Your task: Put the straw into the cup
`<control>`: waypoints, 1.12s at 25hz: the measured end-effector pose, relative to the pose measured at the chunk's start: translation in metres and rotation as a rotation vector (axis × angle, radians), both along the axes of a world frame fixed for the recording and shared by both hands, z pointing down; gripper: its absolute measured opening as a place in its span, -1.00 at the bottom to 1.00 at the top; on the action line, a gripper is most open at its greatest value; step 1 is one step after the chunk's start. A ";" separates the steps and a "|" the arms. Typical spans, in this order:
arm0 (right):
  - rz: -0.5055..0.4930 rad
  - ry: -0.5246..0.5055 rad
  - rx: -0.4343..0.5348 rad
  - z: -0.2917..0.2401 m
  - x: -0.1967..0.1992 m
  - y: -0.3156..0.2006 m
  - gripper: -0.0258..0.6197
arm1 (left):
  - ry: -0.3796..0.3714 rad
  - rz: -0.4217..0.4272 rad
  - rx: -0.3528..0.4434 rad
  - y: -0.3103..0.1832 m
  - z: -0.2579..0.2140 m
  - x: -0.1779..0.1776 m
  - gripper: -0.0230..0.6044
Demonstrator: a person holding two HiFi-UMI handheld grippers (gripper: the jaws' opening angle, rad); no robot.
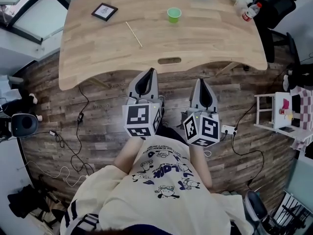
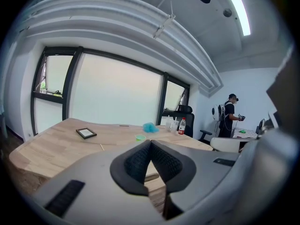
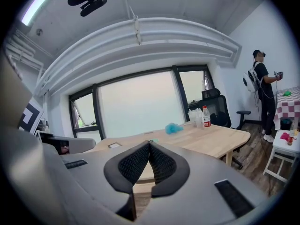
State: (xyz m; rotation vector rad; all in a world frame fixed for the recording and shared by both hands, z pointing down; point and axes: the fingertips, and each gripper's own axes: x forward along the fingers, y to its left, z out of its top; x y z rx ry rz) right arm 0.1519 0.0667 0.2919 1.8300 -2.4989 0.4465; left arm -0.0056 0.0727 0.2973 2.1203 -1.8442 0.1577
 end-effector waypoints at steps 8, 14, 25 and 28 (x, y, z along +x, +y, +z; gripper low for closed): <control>-0.010 0.007 -0.009 -0.001 -0.021 -0.055 -0.94 | 0.018 -0.027 -0.005 -0.055 -0.002 -0.024 -0.84; -0.014 0.012 -0.026 0.003 -0.031 -0.087 -0.94 | 0.031 -0.030 -0.022 -0.084 0.003 -0.034 -0.84; -0.033 0.023 -0.042 0.010 -0.054 -0.128 -0.94 | 0.029 -0.072 -0.053 -0.120 0.017 -0.064 -0.84; -0.035 0.026 -0.051 0.012 -0.059 -0.136 -0.94 | 0.032 -0.082 -0.064 -0.126 0.020 -0.071 -0.84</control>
